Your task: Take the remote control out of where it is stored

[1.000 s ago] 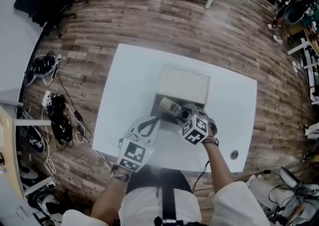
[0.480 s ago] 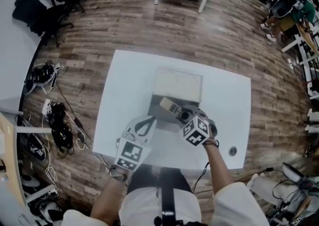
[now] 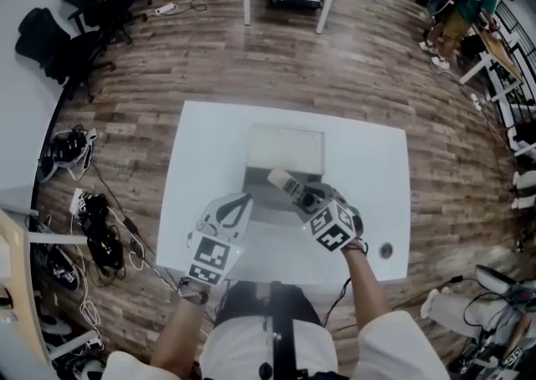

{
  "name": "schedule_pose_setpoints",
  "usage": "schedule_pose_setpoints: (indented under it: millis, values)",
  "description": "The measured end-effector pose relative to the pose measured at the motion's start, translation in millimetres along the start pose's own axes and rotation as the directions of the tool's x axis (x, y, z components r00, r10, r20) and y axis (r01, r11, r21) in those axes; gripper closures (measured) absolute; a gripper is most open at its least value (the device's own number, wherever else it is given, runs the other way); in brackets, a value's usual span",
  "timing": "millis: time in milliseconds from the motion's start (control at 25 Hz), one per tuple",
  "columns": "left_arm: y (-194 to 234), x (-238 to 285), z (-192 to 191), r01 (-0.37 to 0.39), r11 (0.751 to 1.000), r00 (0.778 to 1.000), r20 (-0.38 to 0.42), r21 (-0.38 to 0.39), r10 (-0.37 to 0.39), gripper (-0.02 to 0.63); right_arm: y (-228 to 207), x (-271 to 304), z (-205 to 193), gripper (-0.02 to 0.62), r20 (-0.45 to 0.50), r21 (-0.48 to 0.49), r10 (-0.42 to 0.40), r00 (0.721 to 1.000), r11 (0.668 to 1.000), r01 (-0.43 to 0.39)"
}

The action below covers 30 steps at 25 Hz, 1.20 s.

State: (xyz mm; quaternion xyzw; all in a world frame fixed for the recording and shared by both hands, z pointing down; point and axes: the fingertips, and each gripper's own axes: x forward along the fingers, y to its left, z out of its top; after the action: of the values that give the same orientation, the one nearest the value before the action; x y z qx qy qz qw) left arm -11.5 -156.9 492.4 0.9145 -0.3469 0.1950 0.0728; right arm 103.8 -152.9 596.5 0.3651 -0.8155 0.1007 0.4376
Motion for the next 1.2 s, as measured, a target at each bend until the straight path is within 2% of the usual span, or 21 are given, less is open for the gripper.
schedule_pose_setpoints:
  millis: [360,760,1000,1200]
  values:
    - [-9.7,1.0,32.9,0.014,0.999,0.999,0.045,0.046,-0.016,0.618,-9.7,-42.7,-2.1,0.4,0.048,0.072,-0.041,0.998,0.997,0.038]
    - [-20.4,-3.1,56.0,0.01,0.996,0.995,0.094,0.087,-0.018,0.618,-18.0,-85.3,-11.9,0.4,0.096,0.163,-0.131,0.987,0.98,0.115]
    - [-17.2,-5.8,78.7,-0.005,0.995,0.992,0.123,0.103,-0.008,0.617,-33.8,-113.5,-4.1,0.4,0.135,0.209,-0.188,0.973,0.965,0.158]
    - [-15.6,-9.5,92.4,-0.017,0.993,0.989,0.147,0.114,0.0,0.618,-43.7,-139.7,13.9,0.4,0.204,0.245,-0.23,0.951,0.953,0.178]
